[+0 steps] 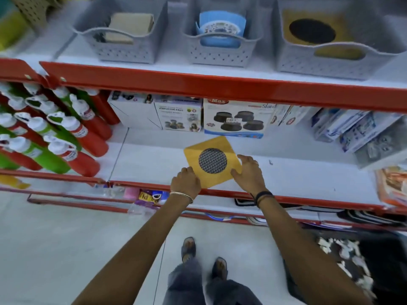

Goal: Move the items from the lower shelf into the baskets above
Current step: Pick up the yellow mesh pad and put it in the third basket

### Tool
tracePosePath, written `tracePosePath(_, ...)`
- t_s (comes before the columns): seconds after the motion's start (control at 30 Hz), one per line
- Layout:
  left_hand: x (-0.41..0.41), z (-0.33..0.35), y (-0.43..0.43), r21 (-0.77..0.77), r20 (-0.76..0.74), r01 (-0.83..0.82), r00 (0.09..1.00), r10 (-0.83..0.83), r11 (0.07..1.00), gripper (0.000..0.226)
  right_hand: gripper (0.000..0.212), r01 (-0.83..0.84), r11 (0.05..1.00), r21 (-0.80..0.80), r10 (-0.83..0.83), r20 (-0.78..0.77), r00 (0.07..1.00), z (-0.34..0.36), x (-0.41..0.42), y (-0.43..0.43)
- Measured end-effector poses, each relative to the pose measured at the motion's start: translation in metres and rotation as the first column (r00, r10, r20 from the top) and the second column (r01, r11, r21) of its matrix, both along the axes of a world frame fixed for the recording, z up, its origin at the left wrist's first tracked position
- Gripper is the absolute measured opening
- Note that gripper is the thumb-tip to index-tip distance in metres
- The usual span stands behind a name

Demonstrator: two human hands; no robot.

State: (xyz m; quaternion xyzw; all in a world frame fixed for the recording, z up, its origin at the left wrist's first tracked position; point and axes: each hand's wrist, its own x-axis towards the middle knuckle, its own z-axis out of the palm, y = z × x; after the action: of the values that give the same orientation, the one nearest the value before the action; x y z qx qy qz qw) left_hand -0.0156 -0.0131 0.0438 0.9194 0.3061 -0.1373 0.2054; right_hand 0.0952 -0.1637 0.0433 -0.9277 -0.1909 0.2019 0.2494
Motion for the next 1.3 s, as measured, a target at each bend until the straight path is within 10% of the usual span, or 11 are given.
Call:
tracePosePath(0.27, 0.036, -0.016, -0.013, -0.475, 0.055, -0.502, 0.802, 0.595, 0.722, 0.039, 0.035, 0.214, 0.960, -0.179, -0.235, -0.107, 0.966, -0.026, 0.009, 0.019)
tracePosePath(0.37, 0.038, -0.015, -0.003, -0.524, 0.103, -0.457, 0.804, 0.586, 0.719, 0.034, 0.008, 0.290, 0.954, -0.070, -0.298, -0.295, 0.908, -0.025, 0.019, 0.002)
tracePosePath(0.53, 0.005, -0.008, -0.010, -0.658, 0.092, -0.360, 0.833, 0.545, 0.661, 0.029, 0.029, 0.334, 0.927, 0.171, -0.254, -0.370, 0.893, -0.017, -0.004, -0.029)
tracePosePath(0.8, -0.097, 0.030, -0.033, -0.501, 0.642, -0.002, 0.670, 0.374, 0.865, 0.074, 0.014, 0.111, 0.857, 0.503, -0.025, -0.176, 0.984, 0.040, -0.046, -0.053)
tracePosePath(1.03, -0.099, 0.111, -0.003, -0.206, 0.858, 0.044, 0.488, 0.159, 0.978, 0.042, 0.012, -0.181, 0.704, 0.687, 0.086, 0.170, 0.982, 0.155, -0.046, -0.047)
tracePosePath(1.3, 0.014, 0.250, -0.009, -0.145, 0.953, 0.191, 0.290, 0.086, 0.971, 0.045, 0.026, -0.134, 0.582, 0.802, -0.275, 0.350, 0.896, 0.257, 0.024, -0.069)
